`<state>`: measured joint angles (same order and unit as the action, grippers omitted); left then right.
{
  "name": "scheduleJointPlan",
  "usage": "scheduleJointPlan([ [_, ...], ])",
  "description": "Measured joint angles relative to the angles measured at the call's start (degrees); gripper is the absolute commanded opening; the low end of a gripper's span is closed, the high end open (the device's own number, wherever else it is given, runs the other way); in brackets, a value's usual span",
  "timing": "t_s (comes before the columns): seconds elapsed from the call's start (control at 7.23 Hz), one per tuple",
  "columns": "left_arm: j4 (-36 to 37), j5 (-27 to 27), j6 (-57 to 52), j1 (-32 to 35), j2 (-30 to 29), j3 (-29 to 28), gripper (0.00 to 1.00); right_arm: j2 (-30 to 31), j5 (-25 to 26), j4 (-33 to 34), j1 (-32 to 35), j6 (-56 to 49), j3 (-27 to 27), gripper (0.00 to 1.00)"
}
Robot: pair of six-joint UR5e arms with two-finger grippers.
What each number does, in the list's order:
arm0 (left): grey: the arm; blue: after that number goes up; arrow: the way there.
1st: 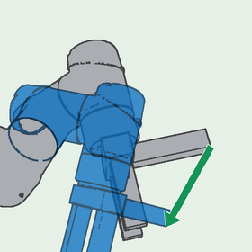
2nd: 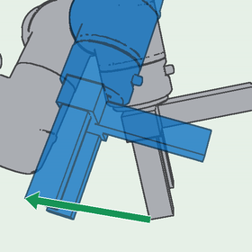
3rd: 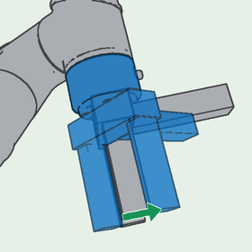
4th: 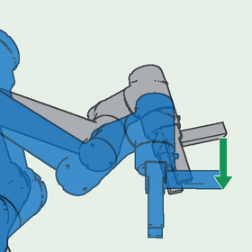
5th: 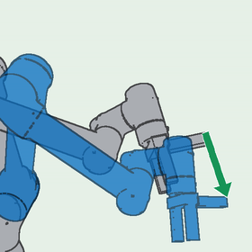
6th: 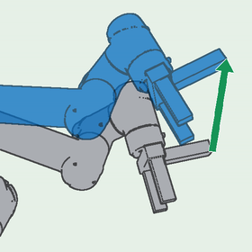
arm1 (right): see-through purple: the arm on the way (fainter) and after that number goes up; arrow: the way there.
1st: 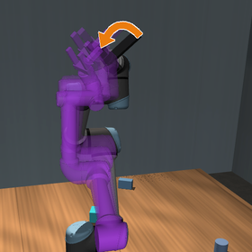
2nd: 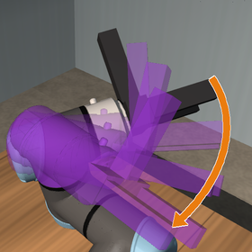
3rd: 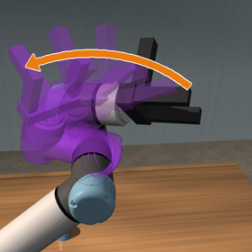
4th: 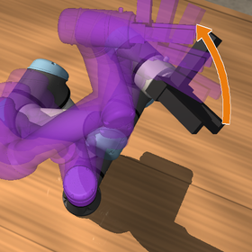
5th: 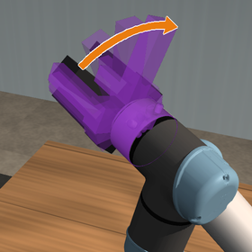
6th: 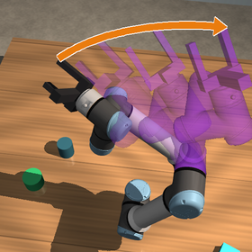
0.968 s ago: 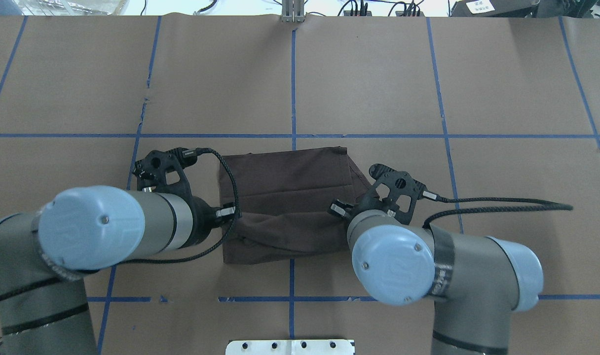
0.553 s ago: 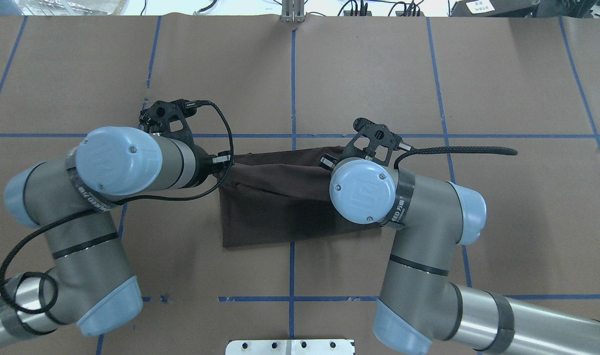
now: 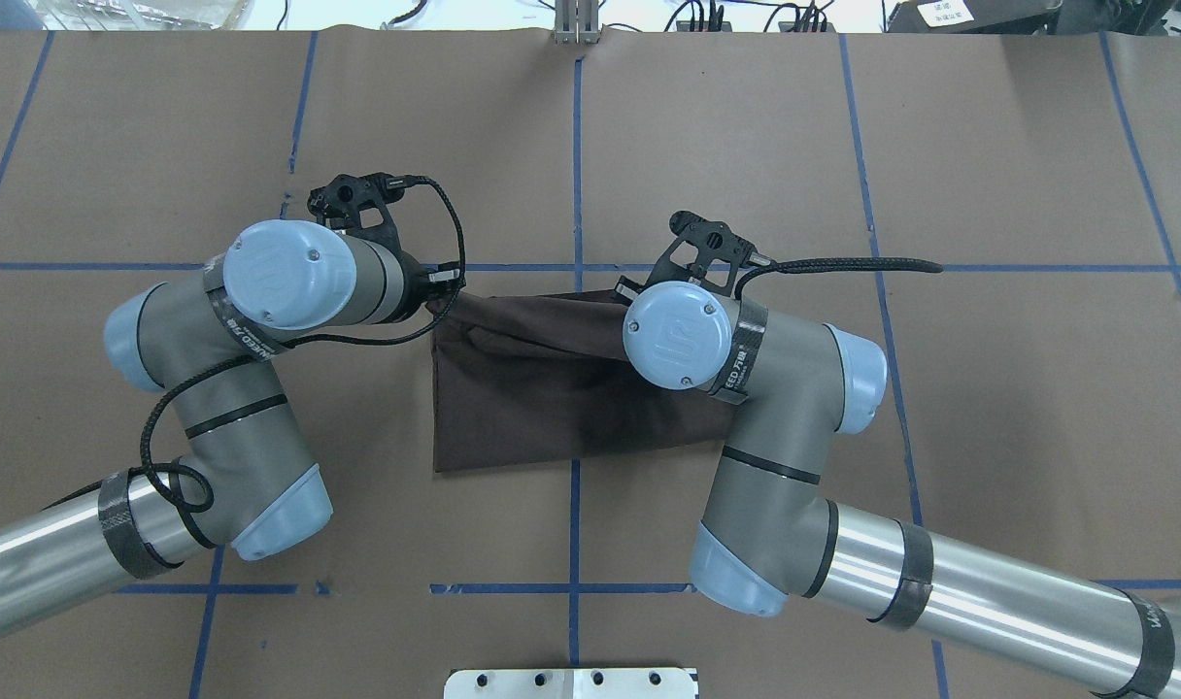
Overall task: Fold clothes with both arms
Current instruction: 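Lay the folded edge down on the far half and open both grippers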
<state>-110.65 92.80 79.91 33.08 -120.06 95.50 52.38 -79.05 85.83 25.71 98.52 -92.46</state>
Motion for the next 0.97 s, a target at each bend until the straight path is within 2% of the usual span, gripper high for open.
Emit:
scheduleJointPlan([
  [0.55,-0.3,4.8,-7.7,0.4,0.8,2.3,1.00,-0.1,-2.8,-0.4,-1.4,-5.0,-1.8,1.00],
  [0.97,-0.3,4.9,-7.4,0.2,1.5,2.2,1.00,0.0,1.6,-0.2,-4.7,-12.9,-1.7,1.00],
])
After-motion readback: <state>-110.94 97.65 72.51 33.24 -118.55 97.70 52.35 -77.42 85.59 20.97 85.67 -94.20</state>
